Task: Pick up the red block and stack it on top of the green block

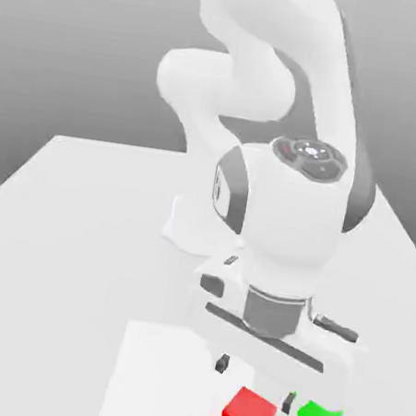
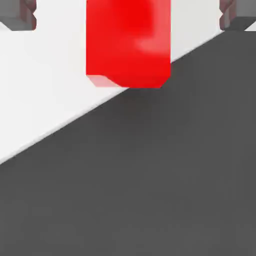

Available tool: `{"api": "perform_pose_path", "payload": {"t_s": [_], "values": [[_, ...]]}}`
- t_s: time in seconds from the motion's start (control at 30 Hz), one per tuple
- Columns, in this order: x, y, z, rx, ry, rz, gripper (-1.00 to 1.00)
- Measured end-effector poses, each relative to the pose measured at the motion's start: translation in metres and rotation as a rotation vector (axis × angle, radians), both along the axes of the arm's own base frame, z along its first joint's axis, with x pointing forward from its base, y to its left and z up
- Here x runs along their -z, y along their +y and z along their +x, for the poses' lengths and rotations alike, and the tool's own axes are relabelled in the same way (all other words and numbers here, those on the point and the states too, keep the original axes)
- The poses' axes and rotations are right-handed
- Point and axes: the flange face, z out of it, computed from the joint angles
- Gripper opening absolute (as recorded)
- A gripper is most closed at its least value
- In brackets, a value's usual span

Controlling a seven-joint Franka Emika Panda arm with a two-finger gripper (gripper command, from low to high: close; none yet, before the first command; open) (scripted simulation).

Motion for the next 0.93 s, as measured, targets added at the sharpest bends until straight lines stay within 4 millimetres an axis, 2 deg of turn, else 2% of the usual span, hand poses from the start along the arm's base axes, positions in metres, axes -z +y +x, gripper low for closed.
{"api": "perform_pose_path", "payload": {"t_s": [0.03, 0.07, 0.27, 0.33, 0.43, 0.47, 0.63, 0.7, 0.83, 0.87, 0.93], "values": [[0.014, 0.000, -0.001, 0.000, 0.002, 0.000, 0.00], [0.022, 0.000, -0.002, -0.001, 0.002, 0.000, -1.00], [0.026, 0.001, -0.002, -0.001, 0.001, 0.000, -1.00], [0.011, 0.000, -0.001, 0.001, 0.000, 0.001, -1.00], [-0.025, 0.000, -0.001, 0.000, 0.001, 0.001, -1.00], [-0.036, 0.006, -0.004, 0.007, 0.002, 0.000, -1.00], [-0.070, 0.085, -0.051, 0.132, 0.002, 0.001, -1.00], [-0.064, 0.099, -0.061, 0.158, 0.001, 0.001, -1.00], [-0.020, 0.103, -0.064, 0.169, 0.001, 0.001, -1.00], [-0.014, 0.103, -0.065, 0.169, 0.001, 0.001, 1.00], [-0.014, 0.103, -0.065, 0.169, 0.001, 0.001, 1.00]]}}
